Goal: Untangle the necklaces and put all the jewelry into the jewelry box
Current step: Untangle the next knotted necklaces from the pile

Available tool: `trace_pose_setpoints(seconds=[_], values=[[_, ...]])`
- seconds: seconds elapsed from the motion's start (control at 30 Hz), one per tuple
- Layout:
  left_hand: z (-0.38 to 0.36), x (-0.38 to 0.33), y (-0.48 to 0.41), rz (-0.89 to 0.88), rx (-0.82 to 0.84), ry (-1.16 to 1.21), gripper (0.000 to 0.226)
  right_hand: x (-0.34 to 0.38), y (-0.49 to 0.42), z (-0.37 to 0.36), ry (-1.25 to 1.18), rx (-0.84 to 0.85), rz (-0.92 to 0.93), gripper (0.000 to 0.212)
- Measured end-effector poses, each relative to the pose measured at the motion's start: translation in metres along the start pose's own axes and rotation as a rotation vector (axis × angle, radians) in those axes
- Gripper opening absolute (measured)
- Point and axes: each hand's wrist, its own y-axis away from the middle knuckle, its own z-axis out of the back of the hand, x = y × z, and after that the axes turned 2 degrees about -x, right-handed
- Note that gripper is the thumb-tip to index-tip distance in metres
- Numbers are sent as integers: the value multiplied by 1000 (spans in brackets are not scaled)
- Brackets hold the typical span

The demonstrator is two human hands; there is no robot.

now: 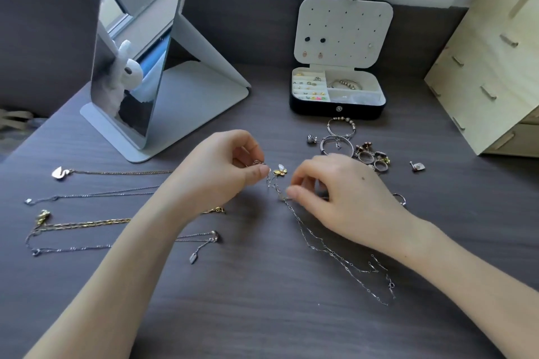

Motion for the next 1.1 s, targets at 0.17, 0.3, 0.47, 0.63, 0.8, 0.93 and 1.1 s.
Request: trace_pose_setpoints(seconds=[0.17, 0.3, 0.47, 0.63, 0.8, 0.93, 1.1], values=[[7, -2, 3, -11, 129, -58, 14, -3, 29, 5, 6, 74, -75, 24], [12, -6, 8, -40, 294, -160, 13, -4, 47, 11, -3, 109, -97, 22], [7, -8, 11, -107, 453, -228, 15, -5, 68, 18, -17, 132, -108, 26], [2, -7, 11, -139, 547, -223, 16, -7, 80, 23, -5, 157, -105, 27], [1, -8, 11, -144, 536, -125, 10, -4, 69, 28, -101, 111, -106, 28], [0, -8, 11, -151, 518, -59, 13, 6, 48, 31, -241, 74, -127, 22], [-5, -10, 11, -130, 497, -1, 12, 15, 26, 26, -318, 157, -180, 21]])
